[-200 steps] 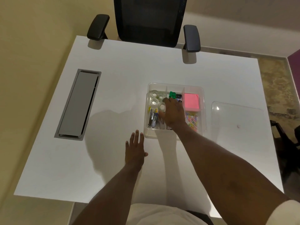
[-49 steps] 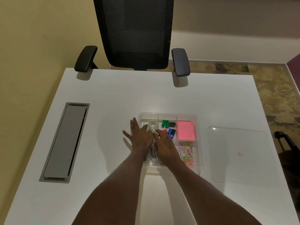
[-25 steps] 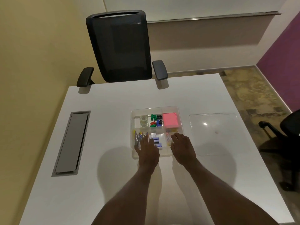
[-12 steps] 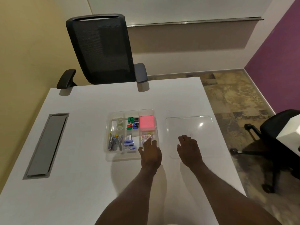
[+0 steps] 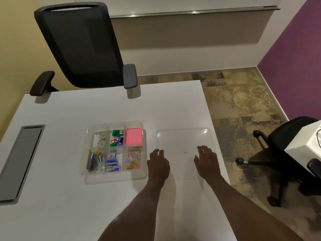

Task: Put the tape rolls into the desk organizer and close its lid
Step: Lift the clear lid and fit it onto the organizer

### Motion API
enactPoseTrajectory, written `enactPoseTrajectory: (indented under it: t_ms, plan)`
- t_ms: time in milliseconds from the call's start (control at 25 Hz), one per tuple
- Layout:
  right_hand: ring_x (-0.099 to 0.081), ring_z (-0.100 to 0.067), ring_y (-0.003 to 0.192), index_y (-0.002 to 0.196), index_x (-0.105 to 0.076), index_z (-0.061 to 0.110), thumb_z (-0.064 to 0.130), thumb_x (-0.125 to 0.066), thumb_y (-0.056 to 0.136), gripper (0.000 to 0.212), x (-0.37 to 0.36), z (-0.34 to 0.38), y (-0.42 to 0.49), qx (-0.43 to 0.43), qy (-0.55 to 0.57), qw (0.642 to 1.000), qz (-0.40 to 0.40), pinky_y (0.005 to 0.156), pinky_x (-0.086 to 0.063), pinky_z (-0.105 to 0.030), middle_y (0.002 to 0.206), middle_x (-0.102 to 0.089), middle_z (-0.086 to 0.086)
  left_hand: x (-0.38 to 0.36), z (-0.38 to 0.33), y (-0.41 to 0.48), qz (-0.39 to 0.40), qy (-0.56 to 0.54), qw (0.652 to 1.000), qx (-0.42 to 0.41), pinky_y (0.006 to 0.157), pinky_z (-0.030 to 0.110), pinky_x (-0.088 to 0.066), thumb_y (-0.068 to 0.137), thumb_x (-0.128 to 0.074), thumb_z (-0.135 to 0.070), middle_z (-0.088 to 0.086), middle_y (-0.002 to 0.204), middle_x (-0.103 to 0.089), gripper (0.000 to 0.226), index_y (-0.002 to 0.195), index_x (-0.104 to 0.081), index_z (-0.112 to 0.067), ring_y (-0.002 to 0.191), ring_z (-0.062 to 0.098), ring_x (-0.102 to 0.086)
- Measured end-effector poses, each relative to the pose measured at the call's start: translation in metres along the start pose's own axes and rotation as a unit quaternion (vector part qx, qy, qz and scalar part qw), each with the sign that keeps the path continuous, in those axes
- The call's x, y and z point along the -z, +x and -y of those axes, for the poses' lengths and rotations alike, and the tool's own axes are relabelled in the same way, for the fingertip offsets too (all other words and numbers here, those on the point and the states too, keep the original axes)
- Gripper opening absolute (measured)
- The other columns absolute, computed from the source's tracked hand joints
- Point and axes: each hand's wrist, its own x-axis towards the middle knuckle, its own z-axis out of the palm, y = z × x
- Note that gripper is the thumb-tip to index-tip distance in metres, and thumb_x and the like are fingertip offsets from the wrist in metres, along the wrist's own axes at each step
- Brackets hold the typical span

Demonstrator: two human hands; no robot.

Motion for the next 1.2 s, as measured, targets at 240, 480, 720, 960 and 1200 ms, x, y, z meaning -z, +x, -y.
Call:
enactPoseTrajectory:
  t_ms: [240,480,720,960,1200]
  plan:
    - [-0.042,-0.03,0.139,0.153,-0.034,0.012,0.042,-0.052,0.099,0.064,-0.006,-0.035,0.029,-0.111,0.012,0.993,0.035,0.114,-0.035,-0.044,0.154,-0.041,-0.012,-0.014,-0.007,0.03,0.017,0.024,0.995,0.093,0.104,0.045,-0.046,0.102,-0.045,-0.023,0.009,0.154,-0.037,0.052,0.151,-0.036,-0.008,0.141,0.029,-0.039]
    - [-0.047,-0.034,0.13,0.145,-0.038,0.005,0.046,-0.06,0.094,0.069,-0.014,-0.049,0.049,-0.187,0.045,0.98,0.045,0.109,-0.039,-0.046,0.143,-0.046,-0.017,-0.02,-0.011,0.047,0.028,0.012,0.986,0.164,0.097,0.041,-0.054,0.1,-0.048,-0.022,0.015,0.138,-0.045,0.045,0.139,-0.042,-0.001,0.13,0.03,-0.047]
    - [-0.046,-0.037,0.125,0.131,-0.045,0.002,0.034,-0.065,0.094,0.052,-0.02,-0.044,0.056,-0.208,0.128,0.969,0.042,0.102,-0.046,-0.048,0.134,-0.047,-0.021,-0.024,-0.017,0.055,0.015,-0.078,0.977,0.198,0.094,0.037,-0.047,0.098,-0.05,-0.017,0.018,0.132,-0.047,0.032,0.124,-0.051,0.002,0.123,0.032,-0.048]
    - [-0.047,-0.041,0.125,0.134,-0.049,-0.002,0.017,-0.058,0.097,0.043,-0.002,-0.036,0.057,-0.247,0.195,0.948,-0.044,0.102,-0.045,-0.051,0.134,-0.049,-0.026,-0.007,-0.018,0.051,-0.119,-0.202,0.95,0.208,0.102,0.04,-0.047,0.1,-0.051,-0.01,0.016,0.134,-0.053,0.035,0.134,-0.056,-0.005,0.127,0.031,-0.05]
    - [-0.052,-0.04,0.119,0.125,-0.063,-0.006,-0.002,-0.041,0.1,0.033,0.027,-0.012,0.071,-0.249,0.271,0.922,-0.118,0.103,-0.041,-0.039,0.126,-0.057,-0.03,0.041,-0.005,0.043,-0.244,-0.261,0.924,0.135,0.1,0.039,-0.049,0.104,-0.046,-0.004,0.016,0.12,-0.066,0.043,0.144,-0.055,-0.012,0.114,0.029,-0.061]
